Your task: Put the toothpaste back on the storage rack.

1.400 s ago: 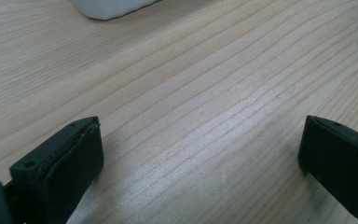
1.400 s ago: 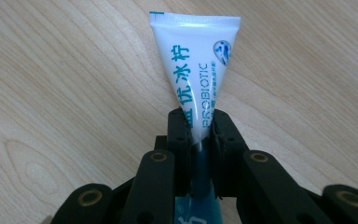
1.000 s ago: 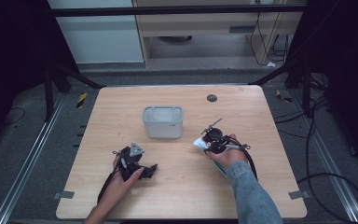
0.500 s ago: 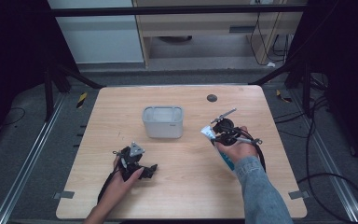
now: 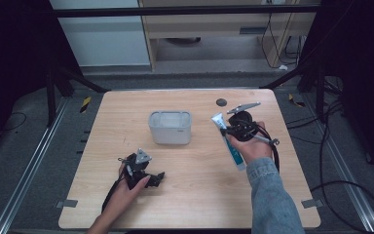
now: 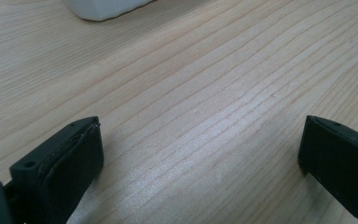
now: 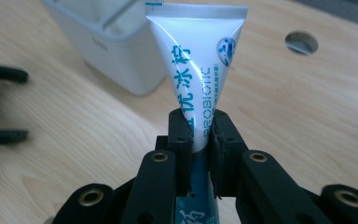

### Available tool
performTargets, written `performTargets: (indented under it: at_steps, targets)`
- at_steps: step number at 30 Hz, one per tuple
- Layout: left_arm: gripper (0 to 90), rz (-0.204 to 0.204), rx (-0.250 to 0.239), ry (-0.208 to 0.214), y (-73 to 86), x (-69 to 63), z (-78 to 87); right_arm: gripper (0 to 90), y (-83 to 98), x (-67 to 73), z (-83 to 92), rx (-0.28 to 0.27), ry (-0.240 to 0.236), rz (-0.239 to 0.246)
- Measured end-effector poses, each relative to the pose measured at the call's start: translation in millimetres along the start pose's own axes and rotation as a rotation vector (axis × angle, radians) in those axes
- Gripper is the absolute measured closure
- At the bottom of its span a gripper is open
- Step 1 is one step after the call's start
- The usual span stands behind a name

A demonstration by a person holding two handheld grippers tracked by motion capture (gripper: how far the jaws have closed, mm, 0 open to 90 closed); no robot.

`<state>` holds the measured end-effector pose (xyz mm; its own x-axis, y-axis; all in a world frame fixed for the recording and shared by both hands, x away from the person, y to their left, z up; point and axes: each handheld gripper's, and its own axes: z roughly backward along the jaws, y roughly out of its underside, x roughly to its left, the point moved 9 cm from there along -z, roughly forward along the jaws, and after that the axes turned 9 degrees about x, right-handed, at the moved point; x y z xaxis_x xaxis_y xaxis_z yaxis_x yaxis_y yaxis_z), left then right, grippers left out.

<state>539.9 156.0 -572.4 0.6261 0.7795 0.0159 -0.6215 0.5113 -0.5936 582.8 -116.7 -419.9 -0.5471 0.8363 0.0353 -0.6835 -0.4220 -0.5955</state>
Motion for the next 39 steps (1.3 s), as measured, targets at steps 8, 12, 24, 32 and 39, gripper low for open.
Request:
performTargets:
  at_steps: [8,12,24,32,39]
  targets:
    - [0.0,0.02,0.001,-0.018,-0.4,-1.1,-0.3,80.4,-24.8,6.0,8.7,-0.097,0.04,-0.03]
    - [0.0,0.019,0.0,-0.016,-1.2,-1.5,-0.8,80.3,-31.2,10.9,8.8,-0.131,0.057,-0.043]
    - [0.0,0.017,0.0,-0.017,-1.5,-1.4,-1.1,80.3,-45.2,30.4,2.1,-0.197,0.072,-0.043]
    - [0.0,0.017,0.001,-0.016,-2.1,-1.5,-1.4,80.2,-60.6,36.8,0.6,-0.219,0.06,-0.036]
    - [0.0,0.017,0.003,-0.016,-2.1,-1.5,-1.4,80.1,-81.8,50.9,6.0,-0.257,0.067,-0.014]
